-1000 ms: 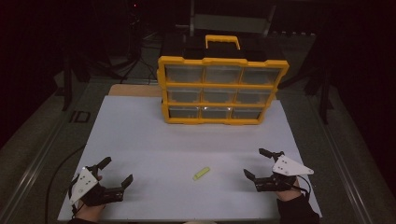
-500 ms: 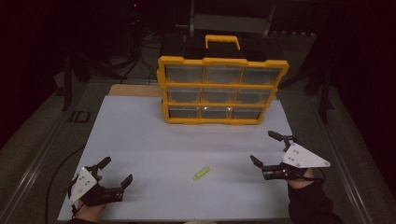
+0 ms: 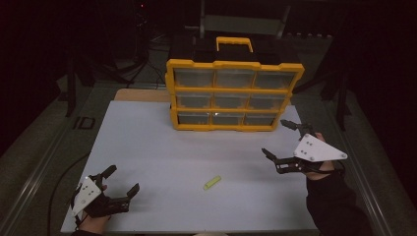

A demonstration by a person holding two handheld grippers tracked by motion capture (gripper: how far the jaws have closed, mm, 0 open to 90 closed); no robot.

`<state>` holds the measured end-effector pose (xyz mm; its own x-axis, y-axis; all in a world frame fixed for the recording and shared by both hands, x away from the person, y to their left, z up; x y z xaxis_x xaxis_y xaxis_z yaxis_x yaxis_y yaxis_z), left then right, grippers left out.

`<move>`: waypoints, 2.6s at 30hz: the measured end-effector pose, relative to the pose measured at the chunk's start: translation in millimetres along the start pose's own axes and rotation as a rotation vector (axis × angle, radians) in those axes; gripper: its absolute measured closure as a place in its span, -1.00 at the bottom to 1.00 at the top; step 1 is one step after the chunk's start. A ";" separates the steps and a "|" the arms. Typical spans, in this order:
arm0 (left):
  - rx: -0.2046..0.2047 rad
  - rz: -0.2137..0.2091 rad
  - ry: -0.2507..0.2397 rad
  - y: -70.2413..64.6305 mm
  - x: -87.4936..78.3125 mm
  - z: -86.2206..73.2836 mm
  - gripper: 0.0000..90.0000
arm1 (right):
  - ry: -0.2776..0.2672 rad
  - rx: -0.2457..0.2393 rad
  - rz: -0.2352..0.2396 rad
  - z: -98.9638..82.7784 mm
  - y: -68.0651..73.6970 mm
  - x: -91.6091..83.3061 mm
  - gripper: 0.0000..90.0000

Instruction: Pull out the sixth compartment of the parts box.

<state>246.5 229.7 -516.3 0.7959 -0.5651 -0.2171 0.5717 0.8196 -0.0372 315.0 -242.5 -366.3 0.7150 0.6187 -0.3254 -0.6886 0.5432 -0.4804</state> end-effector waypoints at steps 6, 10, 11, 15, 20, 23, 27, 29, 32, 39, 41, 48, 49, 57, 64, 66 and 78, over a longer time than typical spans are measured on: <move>0.002 0.002 0.000 0.5 -0.2 -0.1 -0.99 | 0.025 -0.010 -0.009 2.2 -7.1 14.6 -0.81; 0.004 0.004 -0.001 0.6 -0.5 0.1 -0.99 | 0.023 -0.045 -0.027 3.2 -11.1 23.6 -0.81; 0.003 0.003 -0.001 0.6 -0.5 0.1 -0.99 | 0.018 -0.052 -0.028 3.8 -12.4 25.3 -0.81; 0.001 0.003 -0.003 0.7 -0.5 0.1 -0.99 | 0.025 -0.069 -0.032 4.9 -19.2 32.8 -0.76; -0.003 0.003 -0.005 0.5 -0.6 0.1 -0.99 | 0.044 -0.092 -0.049 4.4 -29.3 43.2 -0.71; -0.002 0.004 -0.003 0.8 -0.5 0.0 -0.99 | 0.051 -0.104 -0.063 4.5 -34.9 49.8 -0.70; -0.003 0.004 -0.005 0.8 -0.8 0.1 -0.99 | 0.067 -0.132 -0.070 3.5 -41.3 59.5 -0.68; -0.001 0.005 -0.007 0.7 -1.1 0.3 -0.99 | 0.079 -0.139 -0.064 2.1 -43.7 64.8 -0.68; -0.002 0.006 -0.007 0.7 -1.4 0.1 -0.99 | 0.076 -0.152 -0.072 0.4 -47.3 72.0 -0.67; 0.000 0.007 -0.007 0.6 -1.4 0.0 -0.99 | 0.096 -0.187 -0.027 -2.7 -57.7 89.1 -0.61; 0.000 0.007 -0.006 0.7 -1.3 -0.2 -0.99 | 0.105 -0.197 -0.006 -2.9 -60.8 93.8 -0.58; -0.003 0.001 -0.005 0.2 -1.6 -0.3 -0.99 | 0.221 -0.159 -0.048 -15.1 -69.3 113.1 -0.57; -0.004 0.001 -0.005 0.2 -1.7 -0.3 -0.99 | 0.227 -0.158 -0.055 -16.1 -69.7 114.6 -0.57; -0.001 -0.005 0.003 -0.3 -1.5 -1.0 -0.99 | 0.203 -0.325 -0.130 -25.3 -72.0 128.4 0.08; -0.004 -0.010 0.005 -0.4 -1.9 -1.5 -0.99 | 0.218 -0.507 -0.139 -33.4 -76.9 137.2 0.38; -0.003 -0.009 0.006 -0.4 -2.0 -1.6 -0.99 | 0.219 -0.526 -0.135 -34.3 -77.8 137.8 0.45; 0.000 -0.023 0.016 -2.8 -0.4 -2.4 -0.99 | 0.280 -0.753 -0.093 -34.6 -80.6 140.2 0.58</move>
<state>244.1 227.9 -518.5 0.7791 -0.5825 -0.2316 0.5902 0.8062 -0.0422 474.9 -219.1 -401.4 0.8380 0.3704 -0.4007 -0.4299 -0.0043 -0.9029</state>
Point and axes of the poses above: each handheld gripper's, and its own axes: x roughly forward along the jaws, z roughly out of its top, y roughly to its left, the point moved 5 cm from there along x, roughly forward along the jaws, and after that the axes turned 4 degrees about y, right-handed, at the moved point
